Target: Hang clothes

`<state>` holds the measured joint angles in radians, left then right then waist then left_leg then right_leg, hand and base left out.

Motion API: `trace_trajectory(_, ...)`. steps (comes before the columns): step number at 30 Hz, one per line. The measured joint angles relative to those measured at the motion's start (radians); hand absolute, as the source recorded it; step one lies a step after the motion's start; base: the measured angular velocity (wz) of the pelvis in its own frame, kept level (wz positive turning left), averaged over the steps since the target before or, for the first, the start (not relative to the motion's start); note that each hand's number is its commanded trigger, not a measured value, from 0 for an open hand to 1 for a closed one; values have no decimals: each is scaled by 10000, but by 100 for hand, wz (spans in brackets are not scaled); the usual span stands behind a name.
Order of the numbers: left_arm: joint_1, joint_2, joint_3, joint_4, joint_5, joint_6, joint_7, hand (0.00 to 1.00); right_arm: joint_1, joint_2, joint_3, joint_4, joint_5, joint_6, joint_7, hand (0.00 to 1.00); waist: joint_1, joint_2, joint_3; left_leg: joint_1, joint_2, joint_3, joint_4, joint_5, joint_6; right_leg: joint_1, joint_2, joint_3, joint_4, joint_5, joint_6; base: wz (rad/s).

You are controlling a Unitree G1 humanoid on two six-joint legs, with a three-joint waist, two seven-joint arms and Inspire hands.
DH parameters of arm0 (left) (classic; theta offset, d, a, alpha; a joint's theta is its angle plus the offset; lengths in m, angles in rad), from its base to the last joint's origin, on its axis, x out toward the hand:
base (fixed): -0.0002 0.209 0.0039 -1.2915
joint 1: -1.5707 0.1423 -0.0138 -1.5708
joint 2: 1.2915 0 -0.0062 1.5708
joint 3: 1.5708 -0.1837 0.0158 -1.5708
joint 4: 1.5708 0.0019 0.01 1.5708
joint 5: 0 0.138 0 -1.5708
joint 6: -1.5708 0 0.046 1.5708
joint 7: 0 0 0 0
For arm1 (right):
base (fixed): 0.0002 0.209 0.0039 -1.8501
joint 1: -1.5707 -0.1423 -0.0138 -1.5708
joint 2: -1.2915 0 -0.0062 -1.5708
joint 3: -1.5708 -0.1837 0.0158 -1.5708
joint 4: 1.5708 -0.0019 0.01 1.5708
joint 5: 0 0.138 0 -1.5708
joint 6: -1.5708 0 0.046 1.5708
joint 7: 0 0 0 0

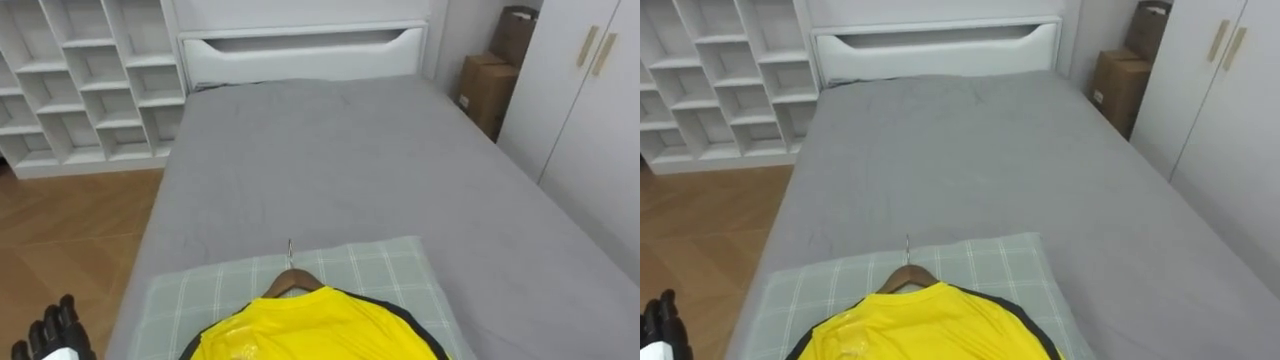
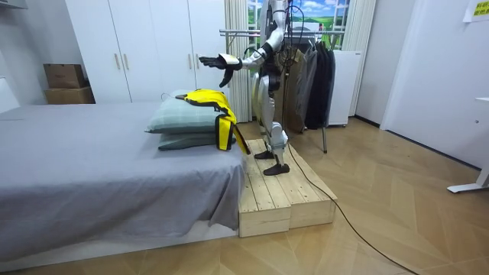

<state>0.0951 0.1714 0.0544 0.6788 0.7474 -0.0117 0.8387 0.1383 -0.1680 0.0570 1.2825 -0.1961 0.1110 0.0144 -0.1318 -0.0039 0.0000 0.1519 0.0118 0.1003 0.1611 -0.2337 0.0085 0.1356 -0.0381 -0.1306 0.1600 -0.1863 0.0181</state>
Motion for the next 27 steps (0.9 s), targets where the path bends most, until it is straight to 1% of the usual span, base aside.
trace_trajectory(4,-165,6,0,-3,-3,148,0,0,-9,4,-19,-9,-79,37,0,0,-44,42,-6,-42,18,48,-32,0,0,-125,11,34,100,4,5,-3)
trace_trajectory(5,-246,19,-3,-18,-3,178,0,0,-31,3,-24,-13,-67,128,0,0,-64,61,-19,-63,22,48,-35,0,0,-147,13,27,108,4,5,0)
trace_trajectory(9,-330,35,-32,-266,-2,197,2,0,-59,-4,-25,-36,-60,218,-2,0,-146,156,-46,-47,32,73,-43,0,0,-162,28,69,124,4,4,-2)
trace_trajectory(11,-417,55,-35,-265,2,283,-5,0,-139,-3,-26,-7,-69,222,28,0,-293,197,-41,-45,37,77,-54,0,0,-166,33,77,125,4,4,0)
trace_trajectory(13,-483,54,-66,-264,11,351,-74,0,-150,-1,-24,27,-63,221,66,0,-342,194,-38,-21,50,114,-90,0,0,-176,52,131,140,4,4,-6)
trace_trajectory(15,-556,54,-104,-264,19,362,-193,0,-141,-2,-19,35,-55,223,116,0,-363,160,-25,-18,59,155,-89,0,-1,-198,60,169,168,4,3,-6)
trace_trajectory(16,-598,54,-141,-264,36,373,-274,0,-124,0,-26,36,-54,222,118,0,-376,115,-2,-18,63,193,-83,0,-1,-207,59,181,183,4,3,-4)
trace_trajectory(18,-665,54,-166,-264,45,399,-410,0,36,15,-34,13,-45,218,119,0,-406,30,13,-23,64,207,-66,0,-1,-237,57,199,214,3,3,-4)
trace_trajectory(20,-788,54,-142,-264,58,587,-498,0,56,87,-199,25,-52,228,119,0,-513,-60,-1,-98,78,300,-57,1,-1,-381,58,253,275,3,2,-8)
trace_trajectory(21,-821,54,-137,-264,62,612,-507,0,53,100,-247,19,-53,230,119,0,-549,-81,-2,-141,78,322,-56,1,-1,-431,58,273,285,5,0,-13)
trace_trajectory(23,-1057,54,-190,-169,27,736,-628,0,89,127,-347,-10,-44,235,107,0,-617,-144,8,-267,87,403,2,0,-1,-562,80,392,286,48,-20,-12)
trace_trajectory(25,-1295,54,-226,-20,7,762,-648,0,204,126,-339,-16,-42,246,102,0,-694,-140,-13,-346,97,435,17,-1,0,-656,96,438,296,58,-25,-8)
trace_trajectory(26,-1538,55,-224,145,15,766,-649,0,256,125,-337,-17,-34,247,103,0,-721,-155,-14,-406,115,483,-1,-1,-1,-731,120,477,282,92,-31,-11)
trace_trajectory(27,-1629,56,-224,216,17,767,-649,0,289,123,-347,-20,-25,255,102,0,-745,-137,-8,-437,122,513,-11,-1,-1,-776,128,489,274,110,-37,-11)
